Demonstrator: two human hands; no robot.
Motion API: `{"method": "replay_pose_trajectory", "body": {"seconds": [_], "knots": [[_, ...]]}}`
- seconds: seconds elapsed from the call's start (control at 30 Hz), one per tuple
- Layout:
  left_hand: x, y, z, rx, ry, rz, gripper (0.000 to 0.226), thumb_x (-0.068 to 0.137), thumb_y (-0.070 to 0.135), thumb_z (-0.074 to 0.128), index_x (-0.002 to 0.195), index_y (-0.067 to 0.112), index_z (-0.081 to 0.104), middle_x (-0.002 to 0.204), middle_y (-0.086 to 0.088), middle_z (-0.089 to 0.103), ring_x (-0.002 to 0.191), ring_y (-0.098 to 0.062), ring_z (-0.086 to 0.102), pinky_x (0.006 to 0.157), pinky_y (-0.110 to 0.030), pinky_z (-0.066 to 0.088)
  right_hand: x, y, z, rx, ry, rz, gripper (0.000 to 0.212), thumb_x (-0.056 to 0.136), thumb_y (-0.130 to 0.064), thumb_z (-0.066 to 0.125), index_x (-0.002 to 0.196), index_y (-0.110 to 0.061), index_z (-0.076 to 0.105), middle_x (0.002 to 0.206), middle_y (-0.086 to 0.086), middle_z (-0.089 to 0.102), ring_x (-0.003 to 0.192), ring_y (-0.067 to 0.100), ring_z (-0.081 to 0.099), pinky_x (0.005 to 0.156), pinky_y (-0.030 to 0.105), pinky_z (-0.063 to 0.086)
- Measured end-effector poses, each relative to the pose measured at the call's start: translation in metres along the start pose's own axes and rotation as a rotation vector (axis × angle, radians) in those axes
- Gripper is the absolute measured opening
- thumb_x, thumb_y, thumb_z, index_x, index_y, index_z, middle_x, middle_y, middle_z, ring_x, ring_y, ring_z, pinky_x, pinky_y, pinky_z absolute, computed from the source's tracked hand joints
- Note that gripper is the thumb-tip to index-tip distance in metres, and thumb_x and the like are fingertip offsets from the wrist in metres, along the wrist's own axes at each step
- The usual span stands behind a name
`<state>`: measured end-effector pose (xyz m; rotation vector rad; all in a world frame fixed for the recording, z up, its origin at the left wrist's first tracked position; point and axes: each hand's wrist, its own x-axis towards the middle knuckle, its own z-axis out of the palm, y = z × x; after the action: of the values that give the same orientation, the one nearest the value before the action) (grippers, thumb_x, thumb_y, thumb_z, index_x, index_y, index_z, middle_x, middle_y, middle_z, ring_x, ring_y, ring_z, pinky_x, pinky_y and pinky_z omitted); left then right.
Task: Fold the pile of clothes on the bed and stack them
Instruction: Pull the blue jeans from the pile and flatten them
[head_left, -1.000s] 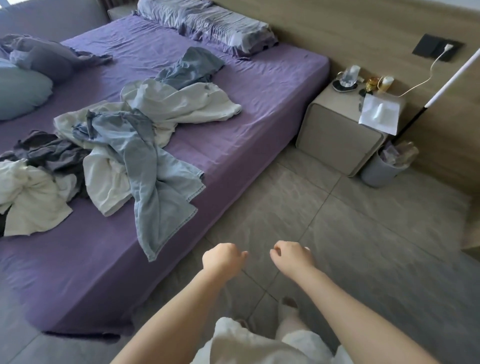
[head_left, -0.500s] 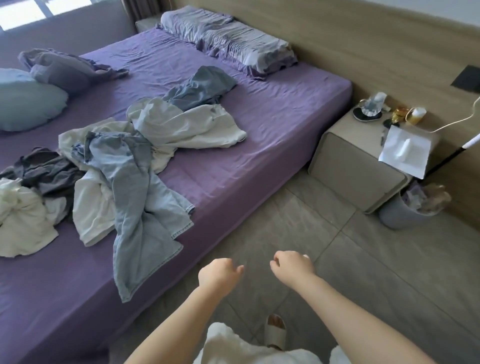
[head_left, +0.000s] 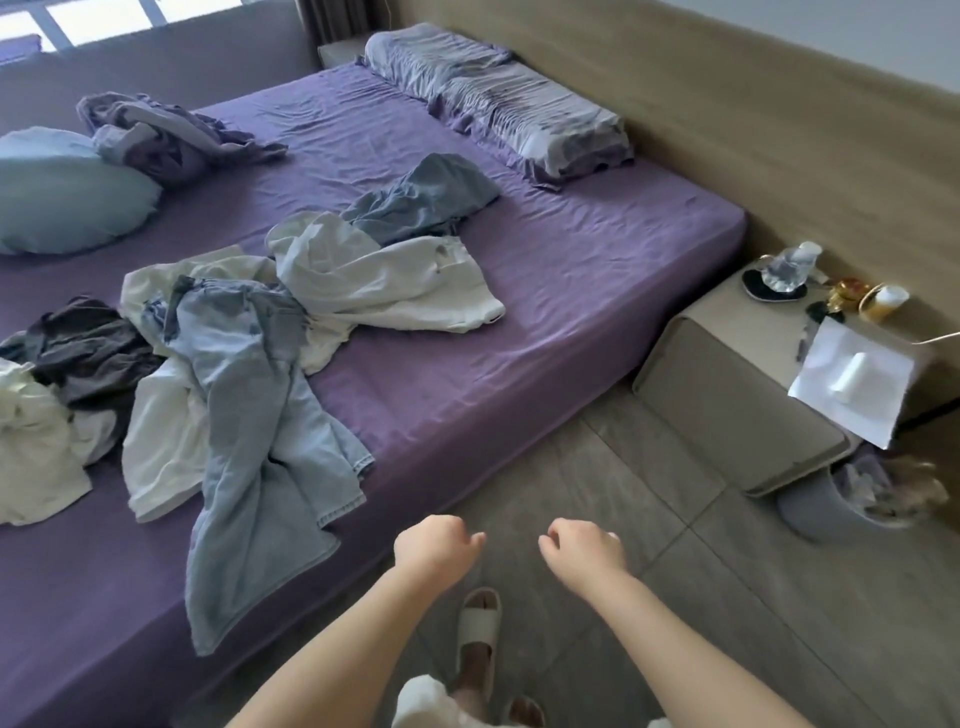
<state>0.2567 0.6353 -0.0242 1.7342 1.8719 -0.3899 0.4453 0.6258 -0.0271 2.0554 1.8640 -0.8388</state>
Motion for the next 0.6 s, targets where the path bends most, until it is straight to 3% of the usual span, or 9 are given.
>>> {"method": "replay_pose_trajectory", "body": {"seconds": [0.2,0.6], "knots": [[0.056,0.017,-0.032,0.024,-0.022,0.074,0.043,0.092,0.054,0.040,0.085,0.019,0.063,0.086,0.004,0.063,0.087,-0.022,0.063,0.066,-0.027,0.039,0.038,0.004,-0.031,0.034,0.052,0.092,0.030,0.096,-0.036,0.036,0.104,-0.019,0.060,0.109,0.002,0.066,0.104,0.024,0.059,0.087,0.030,0.037],[0.143,0.046,-0.086,0.079,0.041,0.164,0.043,0.090,0.056,0.039,0.095,0.021,0.065,0.099,0.003,0.066,0.093,-0.023,0.063,0.068,-0.029,0.040,0.105,-0.001,-0.090,0.141,0.109,0.149,0.030,0.096,-0.041,0.038,0.103,-0.022,0.059,0.107,0.000,0.066,0.102,0.022,0.059,0.089,0.033,0.036]]}}
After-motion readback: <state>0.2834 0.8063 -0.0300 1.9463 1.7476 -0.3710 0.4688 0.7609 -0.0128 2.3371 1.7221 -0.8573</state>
